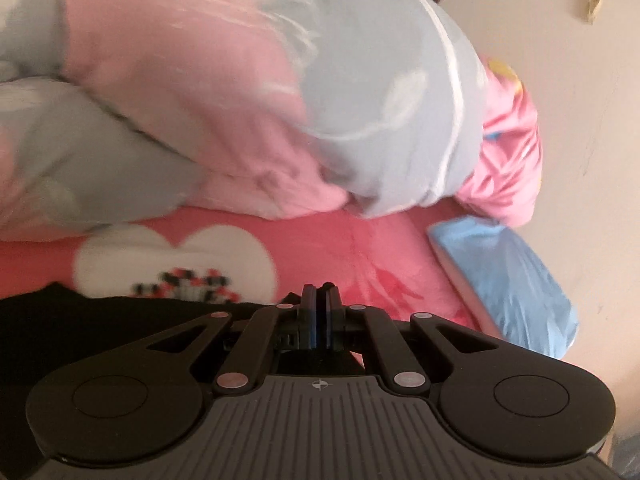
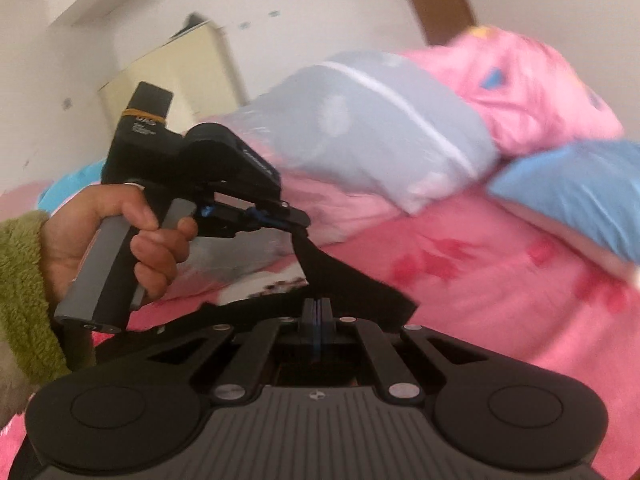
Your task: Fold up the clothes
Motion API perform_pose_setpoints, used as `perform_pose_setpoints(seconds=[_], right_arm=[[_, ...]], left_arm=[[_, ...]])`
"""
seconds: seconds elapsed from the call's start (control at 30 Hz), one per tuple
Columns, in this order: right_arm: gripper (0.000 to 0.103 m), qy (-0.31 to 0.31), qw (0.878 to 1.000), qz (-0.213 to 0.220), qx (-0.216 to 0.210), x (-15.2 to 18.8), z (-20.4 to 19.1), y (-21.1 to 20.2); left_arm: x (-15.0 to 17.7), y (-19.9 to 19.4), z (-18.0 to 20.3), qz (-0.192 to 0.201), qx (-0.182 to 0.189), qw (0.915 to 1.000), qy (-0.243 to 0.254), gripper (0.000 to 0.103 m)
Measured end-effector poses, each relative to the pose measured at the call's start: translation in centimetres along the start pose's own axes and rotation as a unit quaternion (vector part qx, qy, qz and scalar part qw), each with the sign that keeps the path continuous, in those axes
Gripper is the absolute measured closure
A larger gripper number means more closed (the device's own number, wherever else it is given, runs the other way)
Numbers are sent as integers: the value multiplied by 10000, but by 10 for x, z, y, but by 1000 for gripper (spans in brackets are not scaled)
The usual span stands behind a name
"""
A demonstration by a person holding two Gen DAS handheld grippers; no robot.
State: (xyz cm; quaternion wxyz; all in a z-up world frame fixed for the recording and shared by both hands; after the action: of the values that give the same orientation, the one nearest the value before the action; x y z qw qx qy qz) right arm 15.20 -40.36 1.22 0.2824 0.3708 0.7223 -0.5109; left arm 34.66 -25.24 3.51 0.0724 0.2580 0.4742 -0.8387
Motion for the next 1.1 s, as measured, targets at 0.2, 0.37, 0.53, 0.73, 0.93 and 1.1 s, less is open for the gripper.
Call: perform_pose_setpoints(seconds=[0.2,0.37,0.53,0.73,0.93,1.1], right_arm=[[103,-620,9976,-211,-224,-5,-56,9],[103,-1040,9911,-647,-520,8,-95,20],[98,-898,9871,-1225,-513,15,-89,43],[84,92,9837,-1690,-609,-8,-35,80],[83,-259,9826,-1829,-178,-20,-29,121],[83,-546,9791,-1958,109,-15,-29,150]], left_arm=[[12,-30,-59,52,173,9993,-333,101],[30,-32,-111,-72,208,9977,-638,101],[45,-16,-143,-230,291,9955,-873,101],[56,1,-161,-292,402,9943,-940,101],[64,12,-174,-322,488,9936,-971,100],[66,14,-178,-316,531,9932,-984,99]])
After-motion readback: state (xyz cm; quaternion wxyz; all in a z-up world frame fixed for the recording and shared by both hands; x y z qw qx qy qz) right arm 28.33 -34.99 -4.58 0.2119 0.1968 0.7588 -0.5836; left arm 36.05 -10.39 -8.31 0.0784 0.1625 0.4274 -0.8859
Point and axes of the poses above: each gripper's, at about its wrist camera, not at the fingertips, and y roughly the way its jaws point, z to its right, x to its underside, the point moved 1 cm from there along y, roughly the way its jaws point, and after that the axes turned 10 degrees about -z, right-handed, at the moved point
